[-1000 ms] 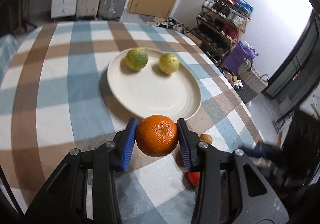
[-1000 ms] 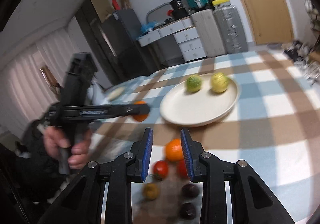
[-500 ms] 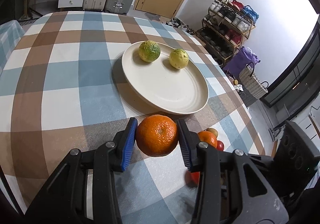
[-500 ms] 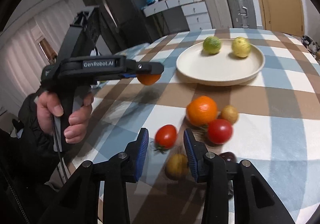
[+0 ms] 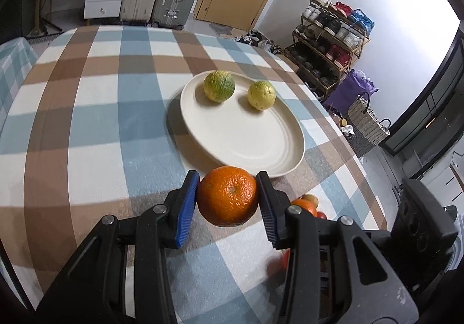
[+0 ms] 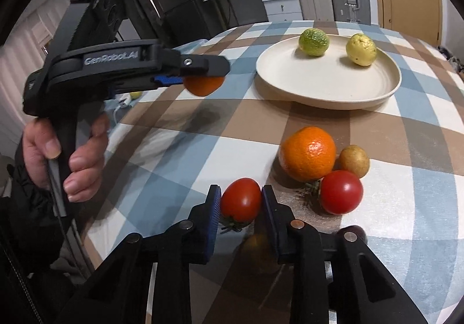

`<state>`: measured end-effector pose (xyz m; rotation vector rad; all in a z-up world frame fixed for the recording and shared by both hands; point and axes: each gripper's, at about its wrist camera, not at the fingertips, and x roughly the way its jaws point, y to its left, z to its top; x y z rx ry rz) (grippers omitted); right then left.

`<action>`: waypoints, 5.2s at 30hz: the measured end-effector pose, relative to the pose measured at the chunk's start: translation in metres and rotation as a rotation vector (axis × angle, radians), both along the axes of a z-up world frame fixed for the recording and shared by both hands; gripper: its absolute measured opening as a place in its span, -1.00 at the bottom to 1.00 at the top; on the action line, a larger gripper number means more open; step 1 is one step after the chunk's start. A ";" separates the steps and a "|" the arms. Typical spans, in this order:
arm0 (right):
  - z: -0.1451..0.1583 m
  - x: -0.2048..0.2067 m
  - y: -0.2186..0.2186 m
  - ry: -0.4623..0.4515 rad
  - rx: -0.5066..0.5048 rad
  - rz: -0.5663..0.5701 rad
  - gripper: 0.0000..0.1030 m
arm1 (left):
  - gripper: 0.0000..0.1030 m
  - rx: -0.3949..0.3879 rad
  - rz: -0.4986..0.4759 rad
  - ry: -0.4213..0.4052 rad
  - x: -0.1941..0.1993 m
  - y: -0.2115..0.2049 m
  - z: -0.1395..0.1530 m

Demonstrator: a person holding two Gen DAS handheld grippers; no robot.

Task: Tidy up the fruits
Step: 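Carry the orange and tomato onto the cream plate beside the citrus, then release the orange and tomato and withdraw both grippers from the plate, then grasp the brown kiwi with the left gripper while the right gripper grasps a dark plum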

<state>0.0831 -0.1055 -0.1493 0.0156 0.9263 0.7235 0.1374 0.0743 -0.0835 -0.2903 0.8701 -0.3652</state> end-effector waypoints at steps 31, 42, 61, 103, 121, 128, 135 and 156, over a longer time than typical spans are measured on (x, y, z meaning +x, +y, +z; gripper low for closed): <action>0.056 0.220 -0.021 -0.012 0.166 -0.185 -0.45 | -0.27 0.123 -0.029 0.002 0.145 -0.027 -0.031; 0.036 0.251 -0.011 0.008 0.079 -0.248 -0.44 | -0.27 0.136 -0.035 -0.003 0.155 -0.028 -0.036; 0.076 0.217 -0.037 -0.086 0.158 -0.290 0.26 | 0.55 0.141 0.029 -0.117 0.124 -0.025 -0.004; 0.112 -0.087 -0.102 -0.357 0.138 -0.275 1.00 | 0.98 0.201 0.109 -0.174 -0.134 -0.083 0.041; 0.058 -0.086 -0.109 -0.248 0.117 -0.294 1.00 | 0.98 0.243 -0.027 -0.037 -0.114 -0.123 -0.033; 0.042 -0.079 -0.119 -0.205 0.131 -0.309 1.00 | 0.85 0.242 -0.064 -0.023 -0.110 -0.130 -0.043; 0.036 -0.077 -0.125 -0.184 0.151 -0.326 1.00 | 0.14 0.231 -0.101 -0.021 -0.109 -0.132 -0.045; 0.035 -0.076 -0.126 -0.145 0.143 -0.322 1.00 | -0.52 0.152 -0.169 -0.049 -0.117 -0.129 -0.035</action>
